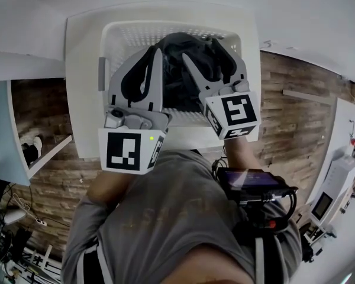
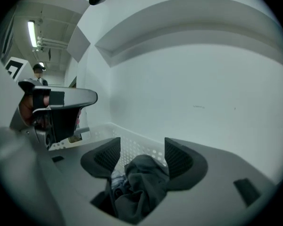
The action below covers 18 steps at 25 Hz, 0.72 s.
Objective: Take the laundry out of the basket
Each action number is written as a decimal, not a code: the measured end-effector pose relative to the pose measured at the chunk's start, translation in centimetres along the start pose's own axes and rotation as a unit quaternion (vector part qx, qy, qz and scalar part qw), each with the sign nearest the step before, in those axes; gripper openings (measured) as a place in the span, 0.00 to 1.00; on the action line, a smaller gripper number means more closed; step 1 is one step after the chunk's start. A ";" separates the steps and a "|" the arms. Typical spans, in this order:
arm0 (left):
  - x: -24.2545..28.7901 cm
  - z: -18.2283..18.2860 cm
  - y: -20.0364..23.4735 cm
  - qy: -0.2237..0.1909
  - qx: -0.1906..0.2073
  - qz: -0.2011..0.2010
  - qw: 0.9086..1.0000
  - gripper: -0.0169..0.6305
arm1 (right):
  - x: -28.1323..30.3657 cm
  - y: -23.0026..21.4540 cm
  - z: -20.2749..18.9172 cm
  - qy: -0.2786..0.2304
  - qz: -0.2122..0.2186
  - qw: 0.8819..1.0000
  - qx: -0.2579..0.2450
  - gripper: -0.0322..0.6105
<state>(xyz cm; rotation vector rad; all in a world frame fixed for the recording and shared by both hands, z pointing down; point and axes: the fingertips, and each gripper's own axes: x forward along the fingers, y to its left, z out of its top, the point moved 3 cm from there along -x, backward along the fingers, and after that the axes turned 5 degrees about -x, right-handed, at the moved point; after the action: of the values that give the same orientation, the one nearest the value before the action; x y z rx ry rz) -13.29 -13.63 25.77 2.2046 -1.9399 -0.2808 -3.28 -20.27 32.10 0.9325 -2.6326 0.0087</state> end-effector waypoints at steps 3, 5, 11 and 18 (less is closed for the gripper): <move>0.9 -0.6 1.1 0.012 -0.005 0.009 1.000 0.04 | 1.5 -0.3 -1.4 0.041 0.011 0.999 -0.002 0.53; 1.3 -1.1 2.3 0.020 -0.010 0.019 1.000 0.04 | 2.4 -0.7 -2.3 0.066 0.011 0.998 -0.006 0.54; 2.6 -1.9 4.4 0.035 -0.027 0.028 0.999 0.04 | 4.9 -0.7 -5.5 0.152 0.021 0.987 -0.041 0.60; 3.3 -2.5 5.7 0.047 -0.049 0.024 0.997 0.04 | 6.5 0.0 -9.6 0.253 0.055 0.964 -0.066 0.64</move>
<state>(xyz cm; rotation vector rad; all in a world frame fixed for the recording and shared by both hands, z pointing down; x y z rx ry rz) -17.69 -17.60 29.62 2.0672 -1.8856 -0.2554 -4.95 -23.10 43.26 0.6337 -2.1742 0.0873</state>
